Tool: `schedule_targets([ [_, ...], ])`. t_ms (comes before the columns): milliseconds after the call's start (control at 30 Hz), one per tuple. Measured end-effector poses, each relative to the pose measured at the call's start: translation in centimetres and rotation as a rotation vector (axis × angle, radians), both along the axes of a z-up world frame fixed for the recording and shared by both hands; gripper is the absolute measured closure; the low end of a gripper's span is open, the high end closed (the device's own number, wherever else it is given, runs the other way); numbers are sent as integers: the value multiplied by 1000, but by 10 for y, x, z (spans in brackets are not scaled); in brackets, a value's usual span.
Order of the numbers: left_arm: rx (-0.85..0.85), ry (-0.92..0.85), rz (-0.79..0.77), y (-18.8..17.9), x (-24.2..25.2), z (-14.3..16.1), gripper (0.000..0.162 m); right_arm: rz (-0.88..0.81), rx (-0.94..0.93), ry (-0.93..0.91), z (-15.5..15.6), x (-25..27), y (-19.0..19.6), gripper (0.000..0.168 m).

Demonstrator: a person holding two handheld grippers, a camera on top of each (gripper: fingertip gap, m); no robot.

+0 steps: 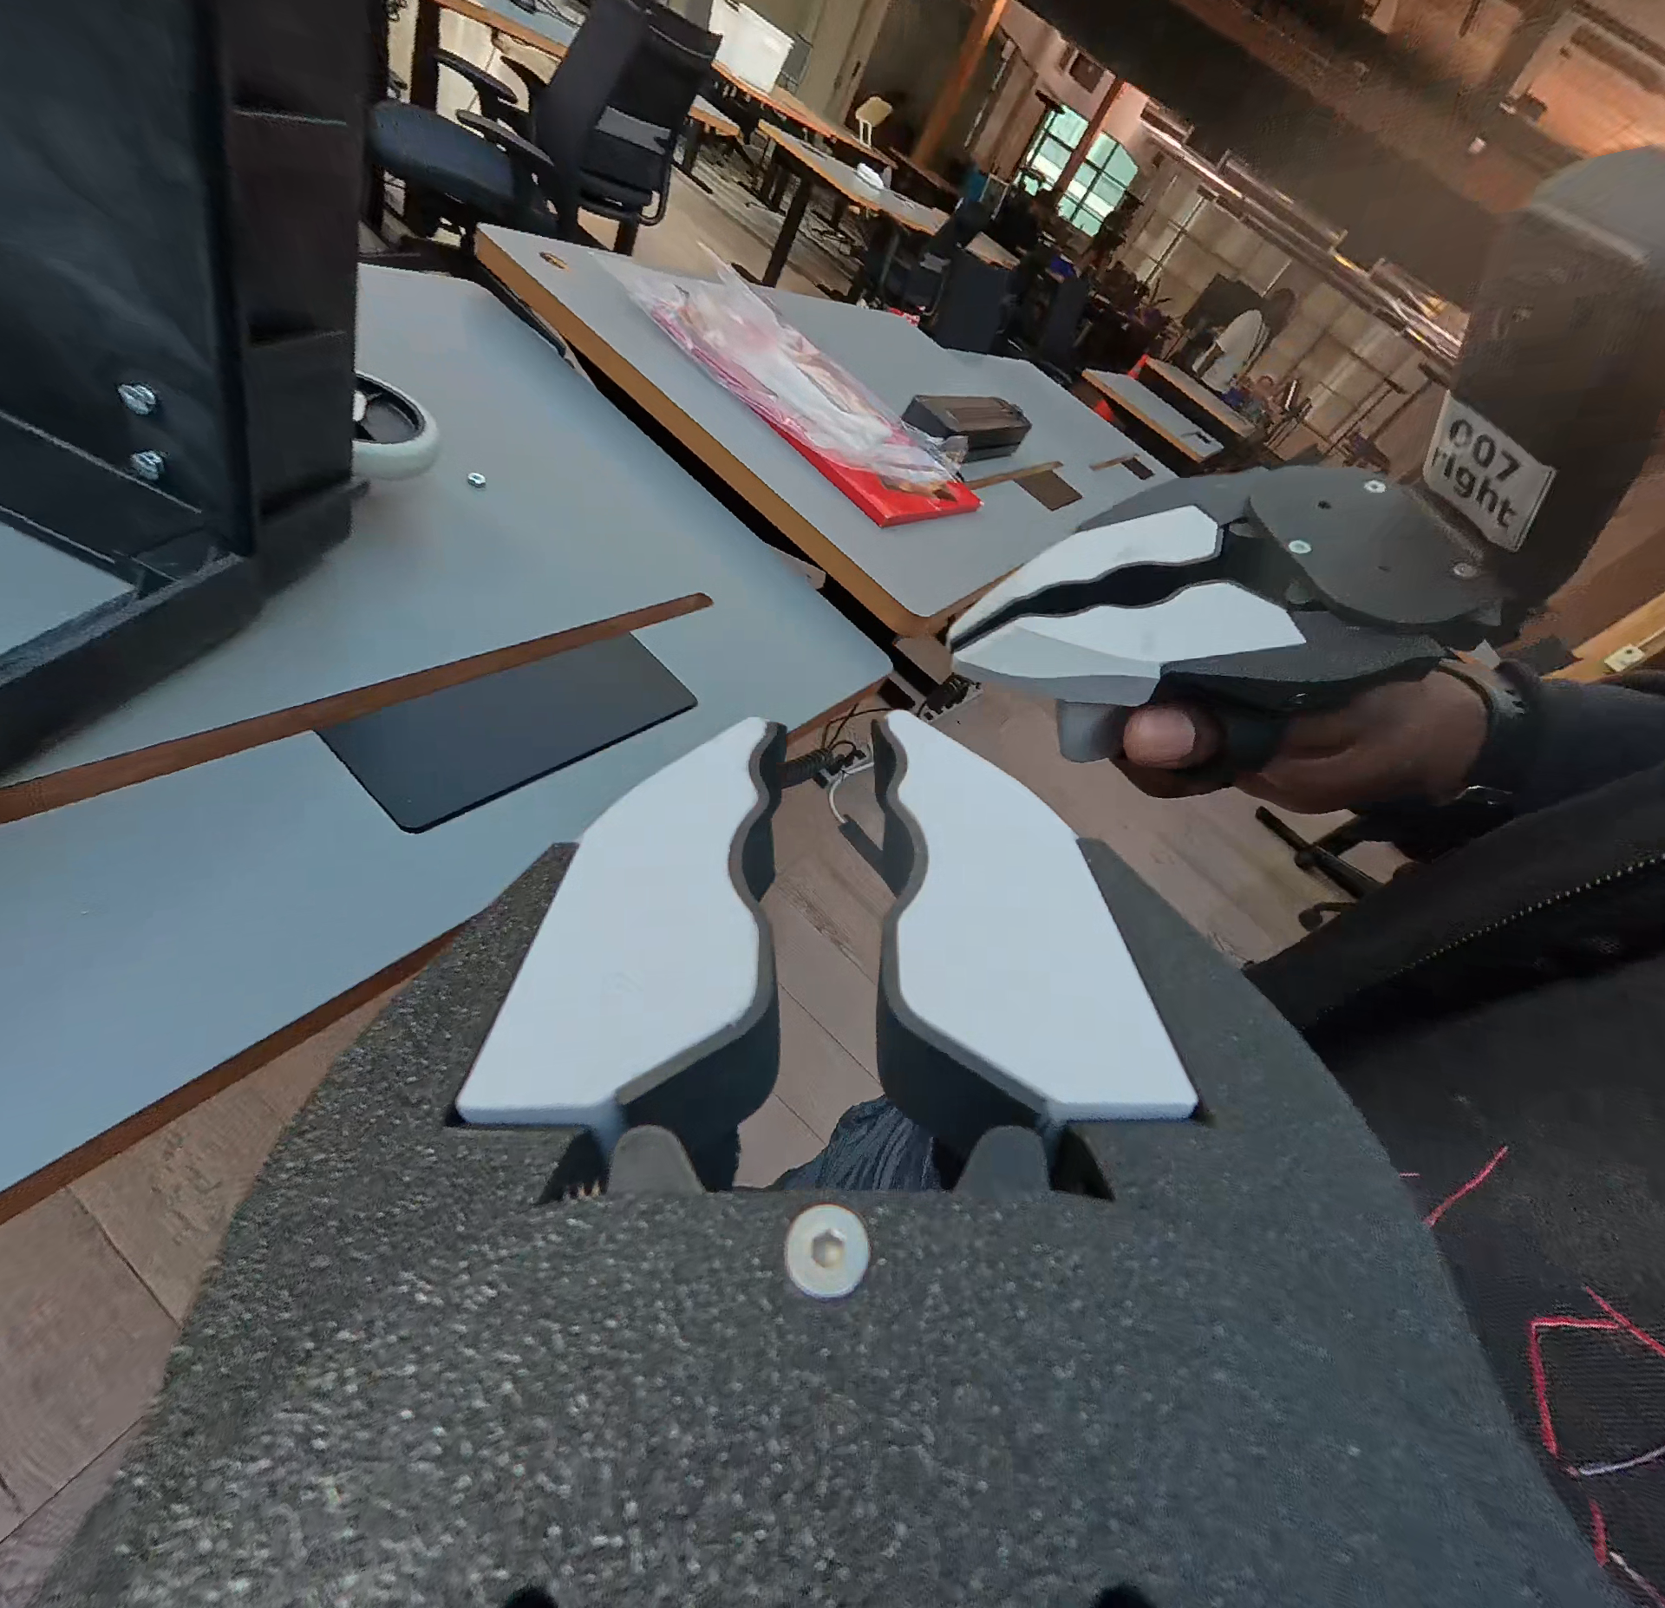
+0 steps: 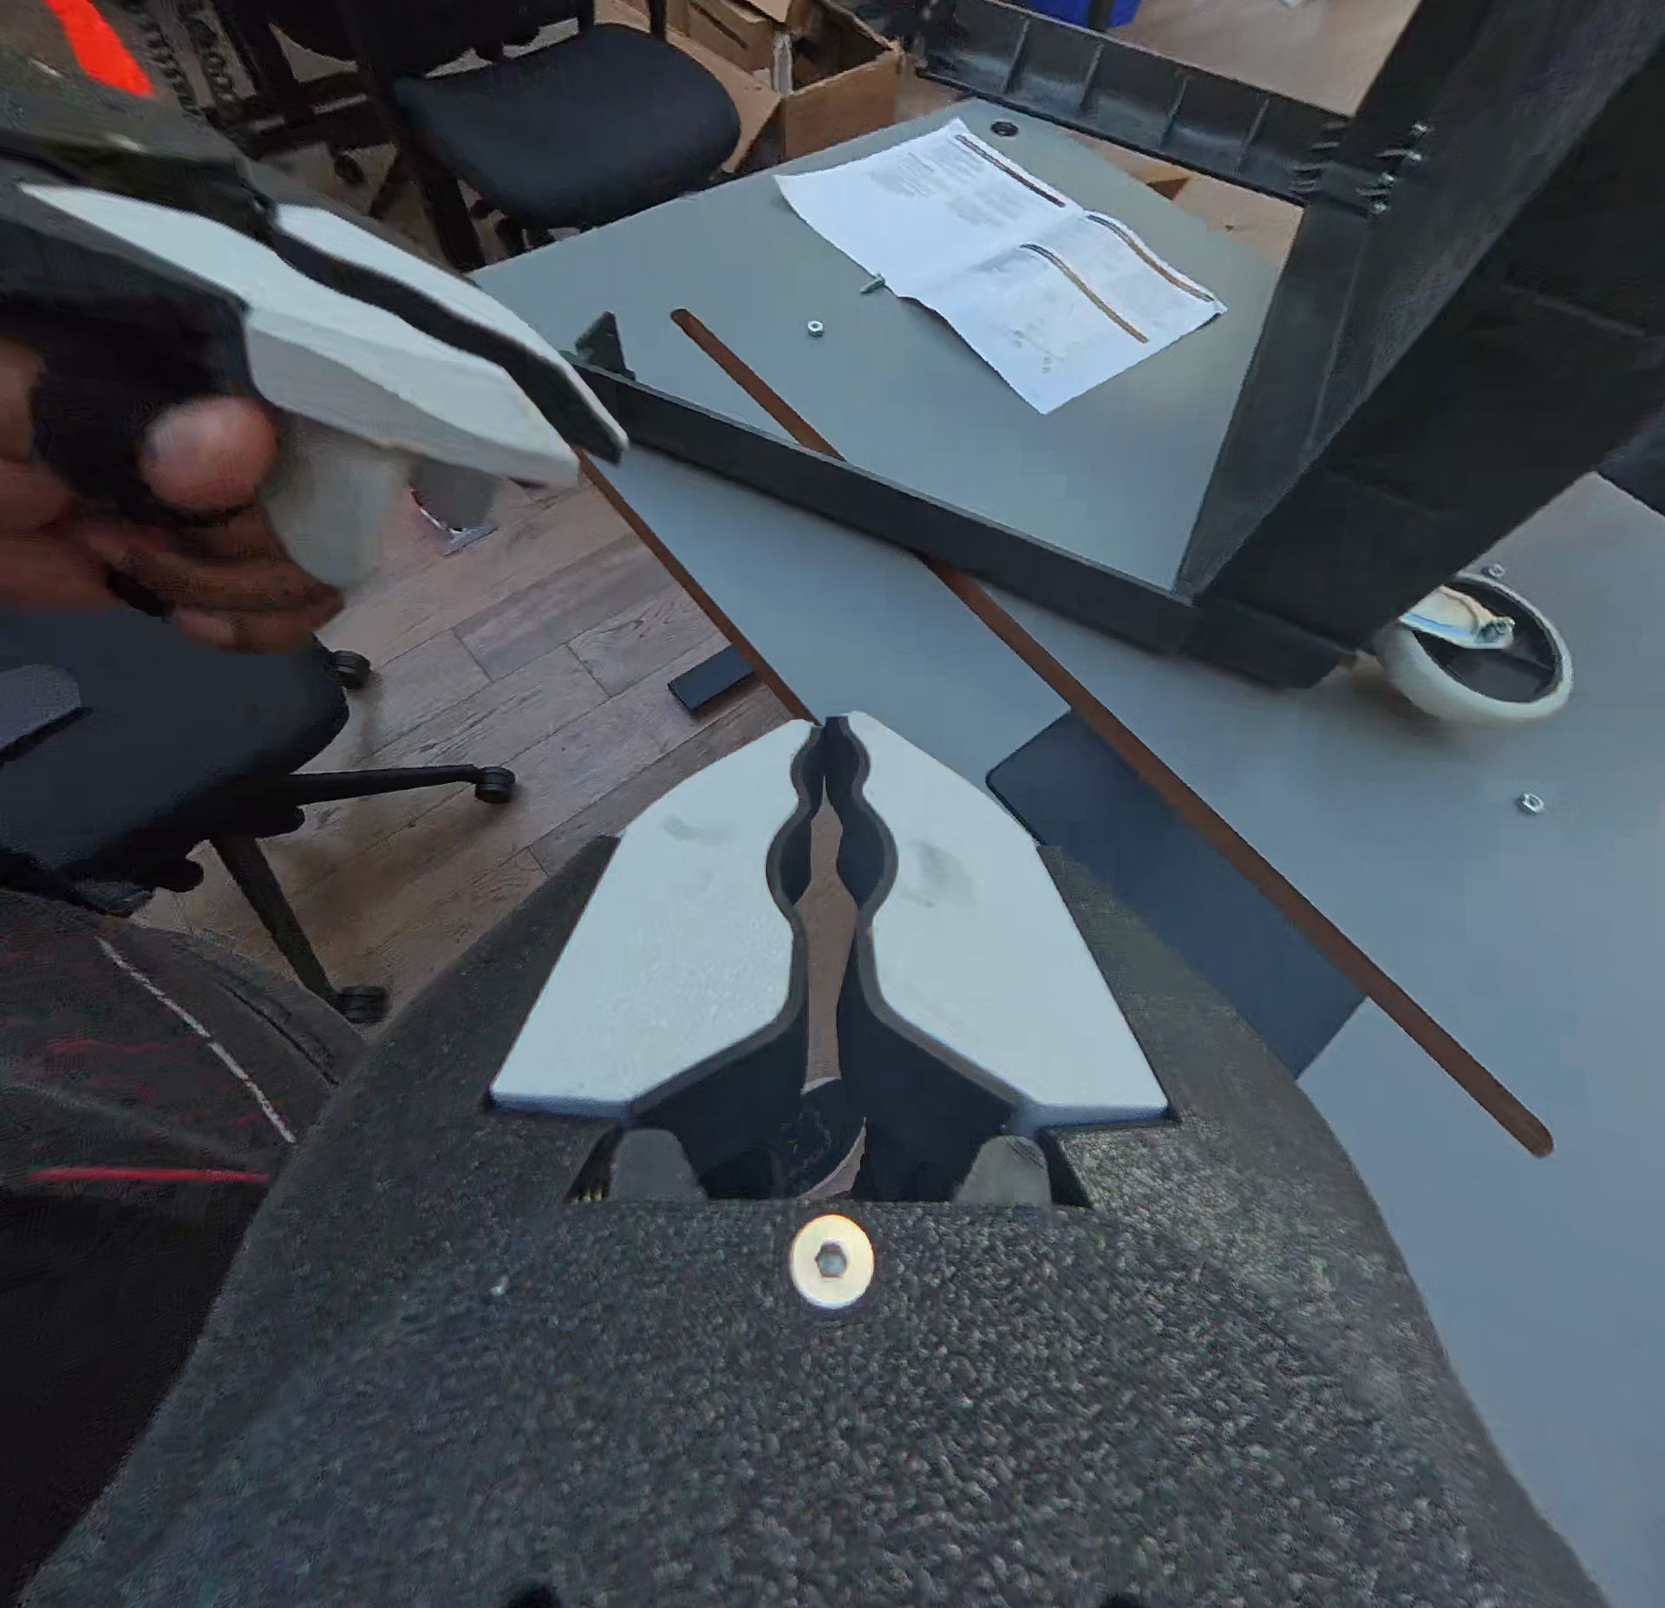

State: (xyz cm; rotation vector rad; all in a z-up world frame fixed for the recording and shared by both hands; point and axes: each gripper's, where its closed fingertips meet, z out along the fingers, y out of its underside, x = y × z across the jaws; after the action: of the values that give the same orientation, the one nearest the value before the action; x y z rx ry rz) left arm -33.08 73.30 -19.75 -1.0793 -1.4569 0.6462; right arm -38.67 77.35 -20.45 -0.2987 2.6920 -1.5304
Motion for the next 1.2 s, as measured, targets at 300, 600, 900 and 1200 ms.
schedule_targets([
  [300, 60, 86, -129, 80, 34, 24, 162, 4, -106, -3, 61, 13, 19, 168],
  [600, 176, 514, 401, -89, 116, 150, 162, 3, 60, -309, -10, -35, 13, 168],
  [900, 219, 230, 458, -88, 92, 52, 162, 122, -147, -465, 67, -49, -47, 168],
  [1200, -14, 252, 339, -97, -36, 116, 162, 88, -325, -367, 155, -191, -72, 168],
])
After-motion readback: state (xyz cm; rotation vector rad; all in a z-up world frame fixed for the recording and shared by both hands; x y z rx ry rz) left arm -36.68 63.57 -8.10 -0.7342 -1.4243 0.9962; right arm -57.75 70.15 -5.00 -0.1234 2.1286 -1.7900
